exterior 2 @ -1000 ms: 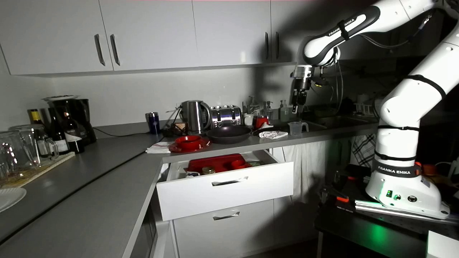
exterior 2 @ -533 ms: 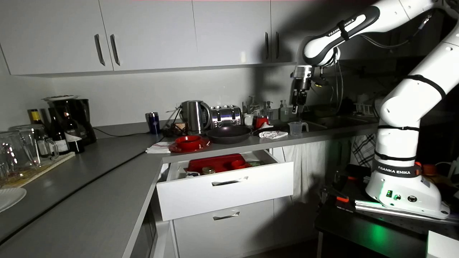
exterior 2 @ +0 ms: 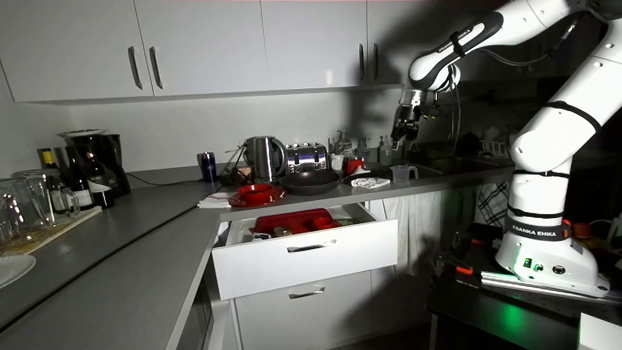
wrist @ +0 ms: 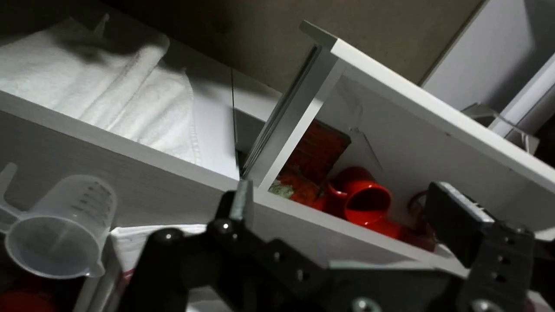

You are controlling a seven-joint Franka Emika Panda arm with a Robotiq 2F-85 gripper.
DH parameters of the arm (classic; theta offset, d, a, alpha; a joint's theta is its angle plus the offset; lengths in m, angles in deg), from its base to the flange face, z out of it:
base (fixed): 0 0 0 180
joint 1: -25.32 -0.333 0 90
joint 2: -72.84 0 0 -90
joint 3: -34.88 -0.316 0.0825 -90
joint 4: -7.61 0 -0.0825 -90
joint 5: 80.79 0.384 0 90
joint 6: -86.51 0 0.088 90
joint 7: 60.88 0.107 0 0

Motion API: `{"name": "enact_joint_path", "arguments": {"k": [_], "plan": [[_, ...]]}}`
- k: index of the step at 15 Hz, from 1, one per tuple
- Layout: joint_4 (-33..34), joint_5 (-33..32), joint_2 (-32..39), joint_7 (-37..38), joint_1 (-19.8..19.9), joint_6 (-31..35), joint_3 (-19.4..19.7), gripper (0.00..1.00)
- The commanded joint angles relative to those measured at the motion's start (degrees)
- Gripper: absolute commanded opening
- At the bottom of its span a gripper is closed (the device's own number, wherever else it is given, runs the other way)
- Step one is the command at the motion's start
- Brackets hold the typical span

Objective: Move the transparent jar to the left of the orange cup

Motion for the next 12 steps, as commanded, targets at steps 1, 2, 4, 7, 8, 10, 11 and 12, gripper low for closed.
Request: {"name": "enact_joint_path", "arguments": {"k": [1, 2, 4, 7, 8, 10, 11, 12], "plan": [[4.0, 3.9, 3.4, 3.0, 2.2, 2.1, 1.8, 1.0], [4.8, 4.6, 4.1, 3.6, 2.8, 2.8, 2.2, 1.0], [6.6, 5.6, 5.8, 4.9, 3.9, 3.9, 2.7, 1.0], [8.3, 6.2, 8.4, 7.9, 5.5, 6.8, 2.9, 1.0], [8.7, 6.3, 9.3, 9.5, 6.1, 8.2, 2.8, 1.0], [10.1, 7.3, 11.7, 12.9, 7.0, 9.3, 2.9, 1.0], [10.8, 8.1, 12.8, 14.8, 7.3, 9.8, 3.0, 1.0], [11.5, 9.0, 13.8, 16.1, 7.5, 9.6, 3.1, 1.0]]}}
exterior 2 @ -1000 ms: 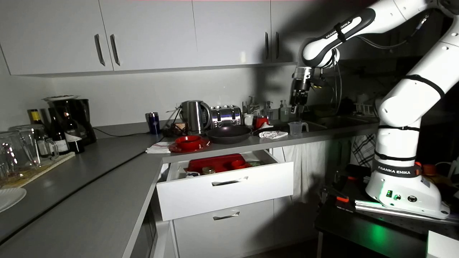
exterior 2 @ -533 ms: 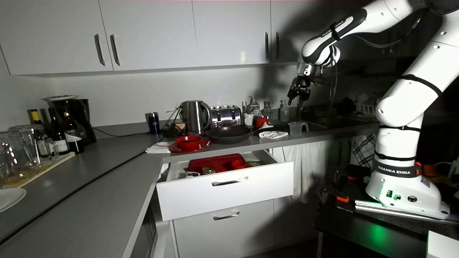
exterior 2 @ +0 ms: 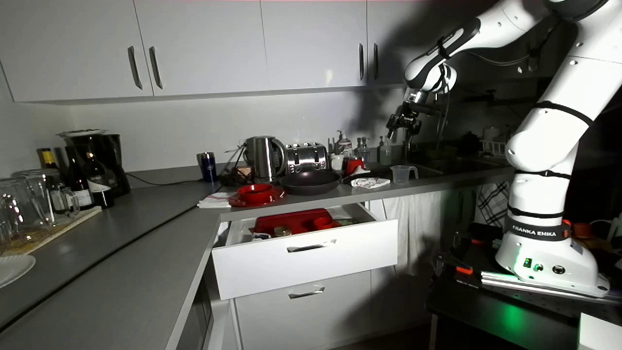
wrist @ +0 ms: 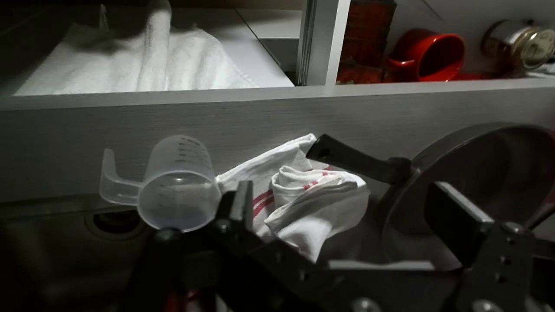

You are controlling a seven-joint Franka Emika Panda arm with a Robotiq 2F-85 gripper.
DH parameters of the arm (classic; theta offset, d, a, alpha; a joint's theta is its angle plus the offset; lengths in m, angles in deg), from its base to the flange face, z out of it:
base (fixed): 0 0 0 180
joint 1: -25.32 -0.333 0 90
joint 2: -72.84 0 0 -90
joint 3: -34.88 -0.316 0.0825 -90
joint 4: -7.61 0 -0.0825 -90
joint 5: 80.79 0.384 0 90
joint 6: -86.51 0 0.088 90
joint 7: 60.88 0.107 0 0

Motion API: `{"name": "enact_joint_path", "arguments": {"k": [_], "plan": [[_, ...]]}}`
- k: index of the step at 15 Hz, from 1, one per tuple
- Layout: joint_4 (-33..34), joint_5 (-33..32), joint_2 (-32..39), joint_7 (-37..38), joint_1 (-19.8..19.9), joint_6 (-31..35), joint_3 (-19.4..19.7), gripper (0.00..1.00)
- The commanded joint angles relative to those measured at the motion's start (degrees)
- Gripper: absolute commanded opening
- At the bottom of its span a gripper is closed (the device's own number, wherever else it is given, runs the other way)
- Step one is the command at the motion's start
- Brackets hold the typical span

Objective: Move the transparent jar to the left of the orange cup

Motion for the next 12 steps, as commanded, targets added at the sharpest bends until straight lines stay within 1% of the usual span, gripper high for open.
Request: {"name": "enact_joint_path", "arguments": {"k": [1, 3, 5, 9, 12], "plan": [[3.9, 4.4, 5.0, 5.4, 1.0, 0.4, 0.3, 1.0], [5.1, 6.3, 6.5, 7.4, 1.3, 0.7, 0.4, 1.0], [6.3, 6.9, 7.8, 8.1, 1.7, 1.4, 0.4, 1.0], [10.0, 2.4, 10.3, 5.6, 2.4, 2.0, 0.0, 1.0], [14.5, -2.0, 12.8, 2.2, 2.5, -1.3, 0.2, 1.0]]}}
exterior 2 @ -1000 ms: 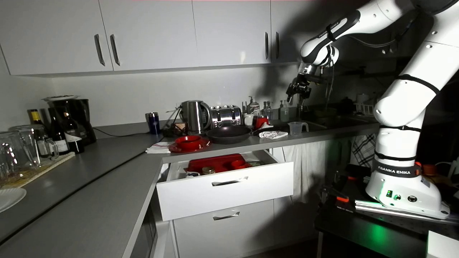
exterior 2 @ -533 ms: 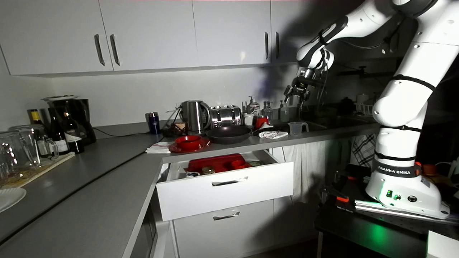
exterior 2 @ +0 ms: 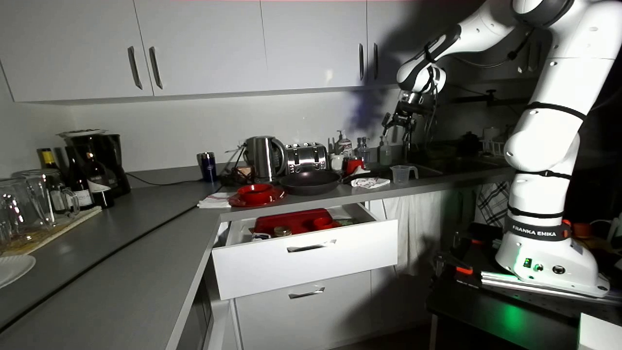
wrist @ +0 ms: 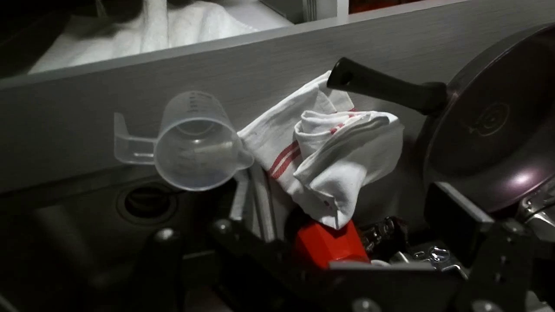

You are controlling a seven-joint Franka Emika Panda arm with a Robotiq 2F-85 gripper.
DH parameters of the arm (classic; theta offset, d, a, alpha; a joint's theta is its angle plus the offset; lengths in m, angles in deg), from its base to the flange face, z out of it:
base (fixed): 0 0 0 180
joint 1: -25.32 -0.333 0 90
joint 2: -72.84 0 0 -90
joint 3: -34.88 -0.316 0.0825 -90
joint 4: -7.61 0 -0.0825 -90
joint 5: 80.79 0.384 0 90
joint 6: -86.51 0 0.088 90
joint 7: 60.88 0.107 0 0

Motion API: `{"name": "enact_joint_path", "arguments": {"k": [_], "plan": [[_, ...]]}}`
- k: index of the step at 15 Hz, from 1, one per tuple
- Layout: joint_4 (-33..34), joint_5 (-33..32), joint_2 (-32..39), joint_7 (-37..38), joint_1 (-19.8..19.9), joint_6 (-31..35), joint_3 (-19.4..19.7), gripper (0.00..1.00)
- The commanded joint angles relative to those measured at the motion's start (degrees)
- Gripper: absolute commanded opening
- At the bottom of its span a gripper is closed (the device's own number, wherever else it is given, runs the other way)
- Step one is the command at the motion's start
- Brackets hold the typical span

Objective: Move the transparent jar to the left of the orange cup

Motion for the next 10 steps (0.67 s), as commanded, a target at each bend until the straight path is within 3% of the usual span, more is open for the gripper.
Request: {"name": "enact_joint_path", "arguments": {"k": [1, 10], "plan": [[6.9, -5.6, 4.5, -4.4, 0.7, -4.2, -0.1, 1.0], [15.8, -18.1, 14.3, -19.8, 2.2, -9.8, 1.3, 1.0]]}}
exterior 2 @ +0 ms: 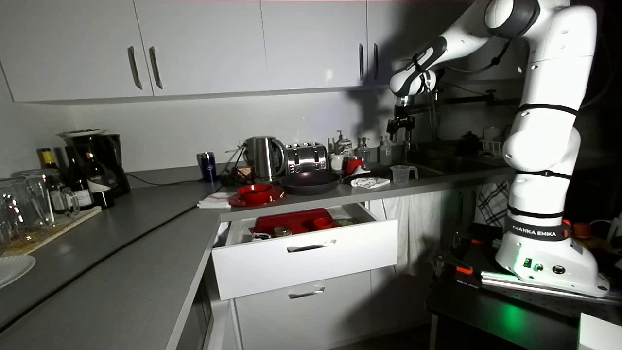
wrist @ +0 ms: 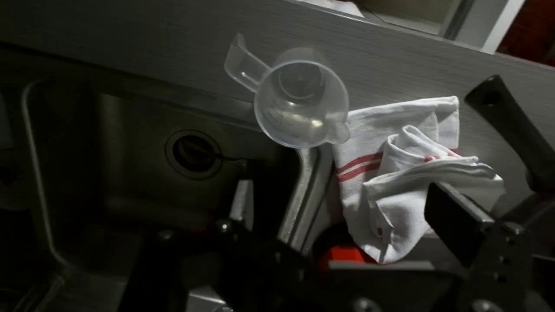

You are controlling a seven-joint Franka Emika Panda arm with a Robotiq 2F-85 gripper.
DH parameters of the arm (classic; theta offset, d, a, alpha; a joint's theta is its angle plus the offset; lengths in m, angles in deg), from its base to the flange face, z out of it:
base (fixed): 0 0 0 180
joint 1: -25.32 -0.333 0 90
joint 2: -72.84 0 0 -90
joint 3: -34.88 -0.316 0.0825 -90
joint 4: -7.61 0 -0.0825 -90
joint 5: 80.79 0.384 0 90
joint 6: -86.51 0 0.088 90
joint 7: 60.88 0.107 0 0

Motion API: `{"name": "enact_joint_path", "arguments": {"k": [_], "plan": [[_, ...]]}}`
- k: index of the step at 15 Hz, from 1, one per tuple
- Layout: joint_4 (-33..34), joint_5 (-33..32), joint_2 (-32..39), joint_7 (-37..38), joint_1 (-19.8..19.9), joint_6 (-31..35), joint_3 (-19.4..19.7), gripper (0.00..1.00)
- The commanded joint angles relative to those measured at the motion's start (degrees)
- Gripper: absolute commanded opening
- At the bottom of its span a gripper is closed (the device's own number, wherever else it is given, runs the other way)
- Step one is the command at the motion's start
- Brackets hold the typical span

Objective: Move the transparent jar to the left of the orange cup

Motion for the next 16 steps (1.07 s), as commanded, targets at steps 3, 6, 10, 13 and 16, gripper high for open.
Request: {"name": "enact_joint_path", "arguments": {"k": [3, 6, 10, 13, 16], "plan": [[5.0, -2.2, 6.6, -13.6, 1.4, -2.5, 0.7, 1.0], [5.2, -1.9, 7.8, -18.8, 2.1, -2.3, 0.5, 1.0], [3.9, -1.0, 8.1, -24.5, 2.2, -2.2, -0.3, 1.0], [2.1, -1.3, 7.6, -27.0, 1.7, -2.0, -1.3, 1.0], [1.0, -0.8, 7.0, -28.3, 1.5, -2.2, -2.1, 1.0]]}}
